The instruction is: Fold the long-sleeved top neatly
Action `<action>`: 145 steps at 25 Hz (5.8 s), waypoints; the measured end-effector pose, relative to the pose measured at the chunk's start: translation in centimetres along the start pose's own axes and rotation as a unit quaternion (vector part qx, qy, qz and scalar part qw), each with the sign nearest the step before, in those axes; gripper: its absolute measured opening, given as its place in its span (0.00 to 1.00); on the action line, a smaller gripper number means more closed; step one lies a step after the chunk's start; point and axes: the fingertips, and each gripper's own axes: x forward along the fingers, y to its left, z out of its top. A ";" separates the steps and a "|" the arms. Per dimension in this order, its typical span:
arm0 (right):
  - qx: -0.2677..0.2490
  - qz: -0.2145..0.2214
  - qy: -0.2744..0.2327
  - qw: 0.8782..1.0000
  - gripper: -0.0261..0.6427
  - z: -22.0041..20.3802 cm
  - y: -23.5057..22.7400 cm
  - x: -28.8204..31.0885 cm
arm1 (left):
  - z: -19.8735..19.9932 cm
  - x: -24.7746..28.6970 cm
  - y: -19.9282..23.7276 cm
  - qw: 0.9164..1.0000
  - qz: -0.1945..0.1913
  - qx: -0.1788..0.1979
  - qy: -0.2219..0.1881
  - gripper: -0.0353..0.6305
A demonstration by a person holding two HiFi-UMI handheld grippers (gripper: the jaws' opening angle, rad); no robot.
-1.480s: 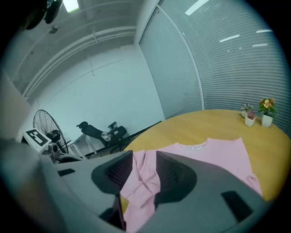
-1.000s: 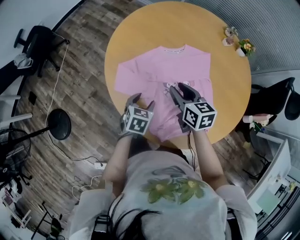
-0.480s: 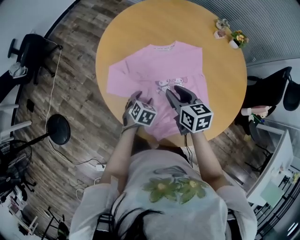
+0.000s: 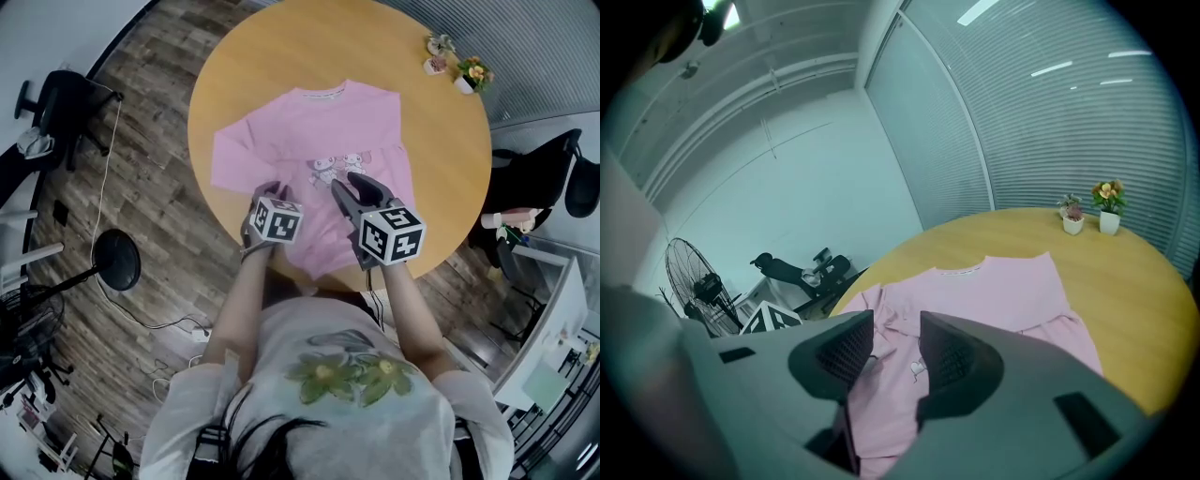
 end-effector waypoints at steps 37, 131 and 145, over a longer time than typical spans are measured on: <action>-0.015 0.006 -0.021 1.000 0.27 2.0 -3.4 -4.3 | 8.8 -22.1 12.8 0.953 0.057 -0.195 -0.225 0.12; -0.043 0.006 0.007 0.999 0.27 0.7 -16.9 -11.2 | 21.9 -2.7 -15.4 0.971 -0.090 -0.097 -0.199 0.42; -0.096 0.018 -0.022 0.995 0.27 -0.9 -12.8 -15.7 | 13.3 -16.0 -12.0 0.954 0.004 -0.141 -0.264 0.42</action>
